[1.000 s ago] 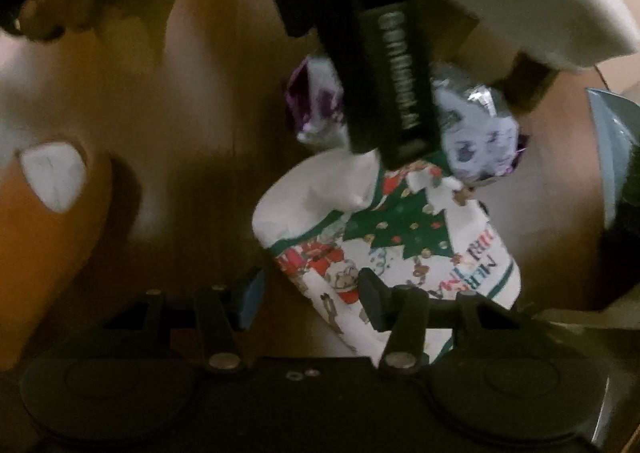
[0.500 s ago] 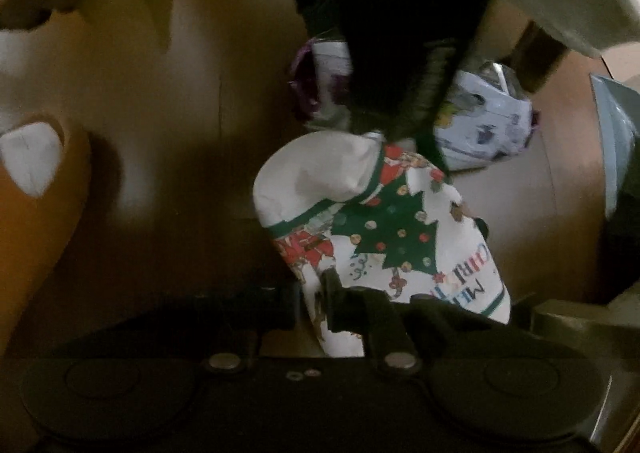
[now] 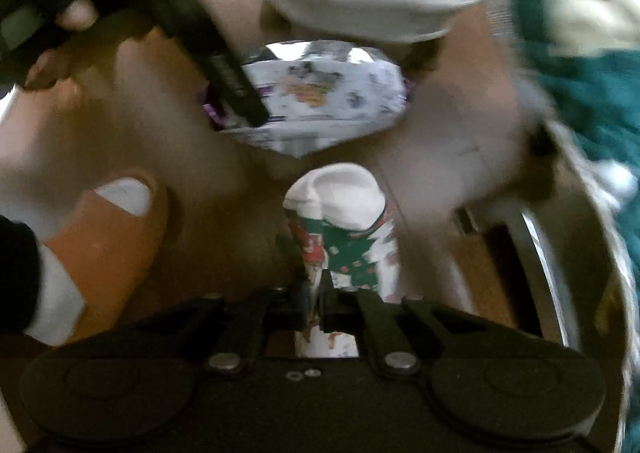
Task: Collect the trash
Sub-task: 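Lift the silver snack bag and Christmas-print bag with both tools over the wastebasket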
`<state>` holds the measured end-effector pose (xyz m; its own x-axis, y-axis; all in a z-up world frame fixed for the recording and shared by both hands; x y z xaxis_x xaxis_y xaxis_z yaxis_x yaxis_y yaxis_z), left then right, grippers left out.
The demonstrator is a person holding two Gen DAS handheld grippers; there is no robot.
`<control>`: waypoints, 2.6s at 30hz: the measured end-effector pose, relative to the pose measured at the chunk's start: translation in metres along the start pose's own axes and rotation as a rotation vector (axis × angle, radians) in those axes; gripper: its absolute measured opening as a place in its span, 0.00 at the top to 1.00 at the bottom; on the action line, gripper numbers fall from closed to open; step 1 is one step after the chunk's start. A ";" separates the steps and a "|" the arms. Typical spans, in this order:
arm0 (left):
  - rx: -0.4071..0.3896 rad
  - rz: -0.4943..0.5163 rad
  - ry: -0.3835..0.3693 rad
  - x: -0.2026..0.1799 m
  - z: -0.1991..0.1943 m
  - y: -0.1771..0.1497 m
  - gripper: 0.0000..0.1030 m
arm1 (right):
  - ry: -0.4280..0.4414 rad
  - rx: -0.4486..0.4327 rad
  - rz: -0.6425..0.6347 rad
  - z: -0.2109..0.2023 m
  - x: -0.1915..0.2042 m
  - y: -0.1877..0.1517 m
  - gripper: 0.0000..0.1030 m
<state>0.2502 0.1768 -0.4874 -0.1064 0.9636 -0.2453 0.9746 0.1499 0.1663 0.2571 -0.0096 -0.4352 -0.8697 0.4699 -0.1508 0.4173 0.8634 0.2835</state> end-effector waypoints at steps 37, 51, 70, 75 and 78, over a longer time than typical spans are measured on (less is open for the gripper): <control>-0.697 0.316 0.087 -0.231 -0.423 0.027 0.64 | -0.425 -0.716 0.306 -0.451 -0.085 -0.011 0.98; -0.841 0.389 0.048 -0.342 -0.523 0.080 0.64 | -0.591 -0.939 0.346 -0.549 -0.164 0.014 0.98; -0.806 0.420 0.095 -0.403 -0.508 0.207 0.63 | -0.612 -0.930 0.453 -0.537 -0.279 0.054 0.98; -0.720 0.420 0.109 -0.404 -0.469 0.235 0.64 | -0.527 -0.863 0.546 -0.501 -0.312 0.055 0.98; -0.669 0.443 0.127 -0.406 -0.448 0.243 0.64 | -0.482 -0.819 0.580 -0.482 -0.324 0.053 0.98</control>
<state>0.4425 -0.0792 0.0803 0.2009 0.9763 0.0812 0.6114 -0.1897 0.7682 0.4344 -0.2049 0.0856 -0.3316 0.9387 -0.0942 0.2732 0.1912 0.9428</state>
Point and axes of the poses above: each gripper's, at about its wrist camera, not at the fingertips, and z roughly the way its jaws point, x to its left, y to its top, the point moved 5 cm from there along z, roughly the way its jaws point, and after that the axes turned 8 degrees about -y, right-handed, at the moved point
